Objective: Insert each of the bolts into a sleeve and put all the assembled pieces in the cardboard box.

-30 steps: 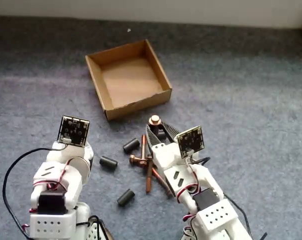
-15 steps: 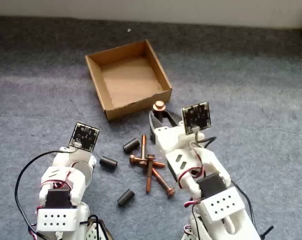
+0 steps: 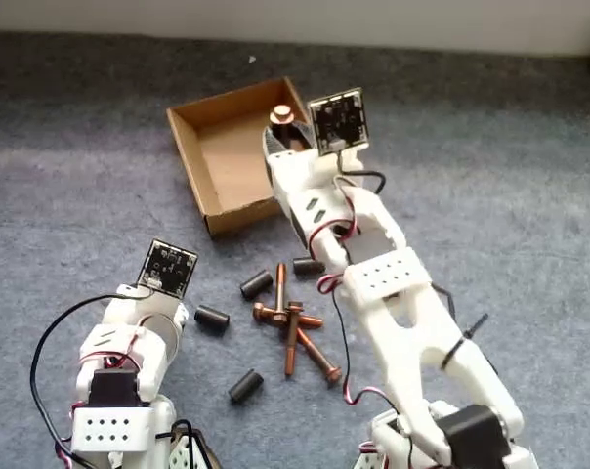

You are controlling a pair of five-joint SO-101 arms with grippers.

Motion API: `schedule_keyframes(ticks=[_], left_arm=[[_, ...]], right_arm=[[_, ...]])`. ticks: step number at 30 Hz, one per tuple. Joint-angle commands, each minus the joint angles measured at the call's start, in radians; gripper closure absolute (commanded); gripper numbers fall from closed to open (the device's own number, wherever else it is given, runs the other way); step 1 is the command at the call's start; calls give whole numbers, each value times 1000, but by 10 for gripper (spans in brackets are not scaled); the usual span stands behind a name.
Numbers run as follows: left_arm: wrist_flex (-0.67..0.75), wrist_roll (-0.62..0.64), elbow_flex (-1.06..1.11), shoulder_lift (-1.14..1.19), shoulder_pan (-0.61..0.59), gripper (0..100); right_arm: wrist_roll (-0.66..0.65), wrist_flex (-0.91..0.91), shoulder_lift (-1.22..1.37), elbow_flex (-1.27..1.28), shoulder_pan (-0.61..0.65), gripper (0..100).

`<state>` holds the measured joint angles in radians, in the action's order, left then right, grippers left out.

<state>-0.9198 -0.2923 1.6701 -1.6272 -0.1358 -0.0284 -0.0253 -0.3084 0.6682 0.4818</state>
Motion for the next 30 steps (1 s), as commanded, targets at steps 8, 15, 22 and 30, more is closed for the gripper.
schedule_keyframes(ticks=[8, 15, 22, 30], left_arm=[[21, -6, 12, -8, 15, 993], [21, -6, 12, -8, 15, 993], [21, -6, 12, -8, 15, 993], [21, -6, 12, -8, 15, 993]], right_arm=[[-51, 240, 337, -65, -39, 993], [-49, 231, 401, -67, -58, 990], [-49, 143, 395, -84, -53, 909], [-49, 5, 364, -156, -53, 875]])
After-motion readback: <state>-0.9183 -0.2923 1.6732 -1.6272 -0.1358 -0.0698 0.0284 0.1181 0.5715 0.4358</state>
